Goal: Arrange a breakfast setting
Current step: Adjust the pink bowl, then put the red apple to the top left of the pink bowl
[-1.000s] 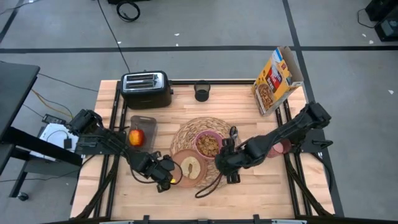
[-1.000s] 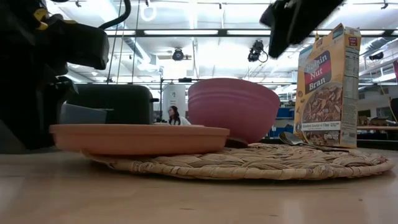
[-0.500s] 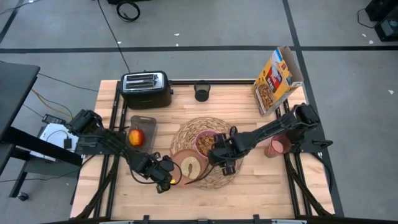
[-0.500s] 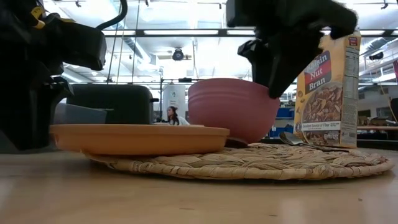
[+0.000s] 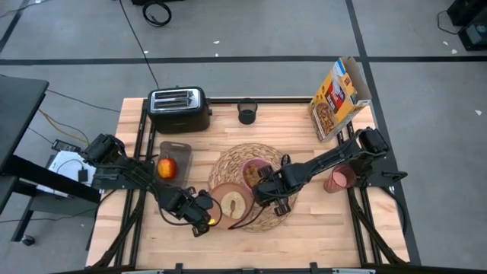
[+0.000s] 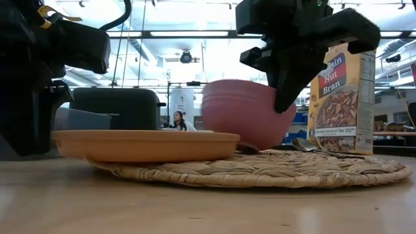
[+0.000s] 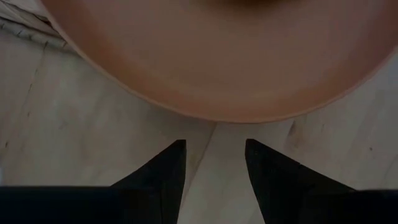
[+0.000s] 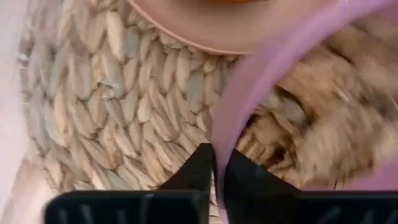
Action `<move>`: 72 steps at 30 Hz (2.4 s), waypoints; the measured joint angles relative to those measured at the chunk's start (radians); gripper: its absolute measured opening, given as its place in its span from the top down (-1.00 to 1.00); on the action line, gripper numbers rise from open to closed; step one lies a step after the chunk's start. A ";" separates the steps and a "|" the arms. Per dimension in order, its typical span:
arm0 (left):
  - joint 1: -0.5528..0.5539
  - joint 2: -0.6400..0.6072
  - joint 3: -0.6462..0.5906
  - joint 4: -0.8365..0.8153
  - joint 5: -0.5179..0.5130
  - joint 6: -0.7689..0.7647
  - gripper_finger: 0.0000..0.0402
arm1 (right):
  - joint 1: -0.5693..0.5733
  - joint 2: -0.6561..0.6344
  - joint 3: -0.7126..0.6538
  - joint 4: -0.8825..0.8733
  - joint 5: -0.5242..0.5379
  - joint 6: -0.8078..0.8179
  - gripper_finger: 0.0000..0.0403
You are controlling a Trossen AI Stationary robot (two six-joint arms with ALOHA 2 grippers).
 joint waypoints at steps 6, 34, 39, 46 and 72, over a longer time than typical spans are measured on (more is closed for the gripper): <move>0.000 0.000 0.000 0.001 0.000 0.000 0.14 | 0.012 -0.003 0.004 -0.055 0.053 -0.037 0.94; 0.030 -0.094 -0.001 0.001 0.206 -0.062 0.14 | -0.040 0.002 0.006 -0.142 -0.009 -0.340 0.83; 0.032 -0.177 -0.001 0.002 0.204 -0.079 0.14 | -0.030 0.002 0.006 -0.142 0.008 -0.351 0.69; 0.086 -0.345 0.000 0.026 0.042 -0.130 0.14 | 0.002 0.002 0.075 -0.184 0.089 -0.350 0.45; 0.556 -0.645 -0.066 -0.804 -0.073 -0.417 -0.64 | 0.100 -0.130 0.469 -0.261 0.357 0.061 0.17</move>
